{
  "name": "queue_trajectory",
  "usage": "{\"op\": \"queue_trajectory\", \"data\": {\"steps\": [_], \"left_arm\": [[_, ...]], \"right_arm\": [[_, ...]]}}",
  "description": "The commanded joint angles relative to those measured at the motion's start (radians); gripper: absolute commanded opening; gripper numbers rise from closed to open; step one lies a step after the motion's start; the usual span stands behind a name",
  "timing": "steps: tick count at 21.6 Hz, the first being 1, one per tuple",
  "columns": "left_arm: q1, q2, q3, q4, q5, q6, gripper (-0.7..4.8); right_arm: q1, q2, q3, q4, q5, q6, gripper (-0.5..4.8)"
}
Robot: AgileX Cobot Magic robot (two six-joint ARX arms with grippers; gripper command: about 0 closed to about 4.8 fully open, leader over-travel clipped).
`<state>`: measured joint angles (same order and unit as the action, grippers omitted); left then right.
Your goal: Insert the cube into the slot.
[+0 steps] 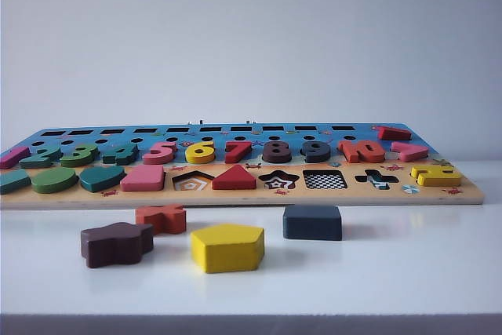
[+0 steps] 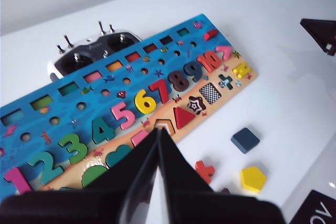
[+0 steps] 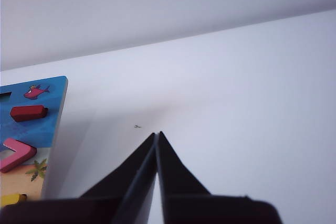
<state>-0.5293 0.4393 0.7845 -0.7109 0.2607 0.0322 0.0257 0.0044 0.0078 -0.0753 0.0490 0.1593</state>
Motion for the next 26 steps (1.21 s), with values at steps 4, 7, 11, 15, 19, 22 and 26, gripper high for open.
{"op": "queue_trajectory", "data": {"steps": [4,7,11,15,19,22,26], "left_arm": [[-0.036,0.062,0.01,-0.051,0.002,0.0,0.17],[-0.035,0.106,0.01,-0.048,0.002,0.0,0.17],[-0.01,0.149,0.011,-0.049,0.005,-0.023,0.17],[0.015,0.177,0.011,-0.05,0.005,-0.03,0.17],[0.033,0.2,0.011,-0.05,0.005,-0.041,0.17],[0.039,0.213,0.011,-0.06,0.004,-0.051,0.17],[0.039,0.216,0.011,-0.085,0.01,-0.051,0.17]], "right_arm": [[0.002,-0.002,-0.001,-0.04,-0.018,0.224,1.08],[0.003,-0.002,-0.001,0.013,-0.088,0.313,2.42],[0.003,-0.002,0.076,0.021,-0.206,0.398,3.7],[0.003,0.002,0.249,-0.082,-0.29,0.397,3.69],[0.004,0.059,0.427,-0.224,-0.406,0.377,3.68],[0.004,0.171,0.587,-0.38,-0.502,0.28,3.68],[0.006,0.387,0.821,-0.628,-0.627,0.006,3.68]]}}
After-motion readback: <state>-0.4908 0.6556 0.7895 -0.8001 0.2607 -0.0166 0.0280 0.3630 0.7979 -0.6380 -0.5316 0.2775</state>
